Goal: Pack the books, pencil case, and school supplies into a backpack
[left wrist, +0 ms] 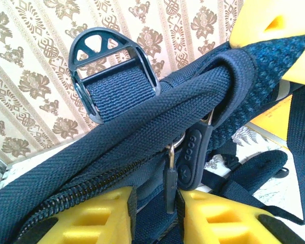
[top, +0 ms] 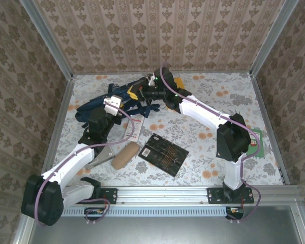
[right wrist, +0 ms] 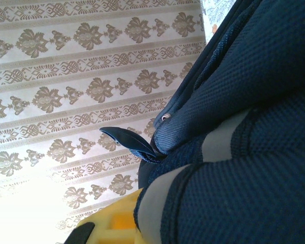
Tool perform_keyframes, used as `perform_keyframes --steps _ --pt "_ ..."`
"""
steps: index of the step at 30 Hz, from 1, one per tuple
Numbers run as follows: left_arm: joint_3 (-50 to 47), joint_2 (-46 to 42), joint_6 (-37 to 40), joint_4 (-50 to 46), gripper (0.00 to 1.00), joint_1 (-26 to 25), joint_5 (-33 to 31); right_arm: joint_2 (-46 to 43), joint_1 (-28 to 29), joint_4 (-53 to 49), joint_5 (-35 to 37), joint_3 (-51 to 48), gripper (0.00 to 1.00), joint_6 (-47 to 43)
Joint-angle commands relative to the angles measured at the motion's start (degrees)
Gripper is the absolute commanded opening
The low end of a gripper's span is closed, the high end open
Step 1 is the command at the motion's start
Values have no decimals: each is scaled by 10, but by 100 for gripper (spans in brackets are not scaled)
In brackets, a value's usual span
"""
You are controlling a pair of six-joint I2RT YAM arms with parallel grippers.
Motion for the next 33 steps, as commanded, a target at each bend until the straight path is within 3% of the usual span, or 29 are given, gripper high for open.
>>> perform_keyframes --steps 1,5,10,11,19,33 --pt "42 -20 -18 47 31 8 6 -4 12 25 -43 21 0 1" --pt "44 -21 -19 46 30 8 2 -2 14 25 -43 22 0 1" --pt "50 -22 -19 39 1 9 -4 0 15 25 -44 20 0 2" --pt "50 -23 -22 35 0 9 -6 1 15 25 -43 20 0 2" --pt "37 -61 -60 -23 0 23 -19 -16 -2 20 -31 -9 0 -5" --pt "-25 -131 -209 -124 0 62 -41 -38 -37 39 2 -58 0 -12"
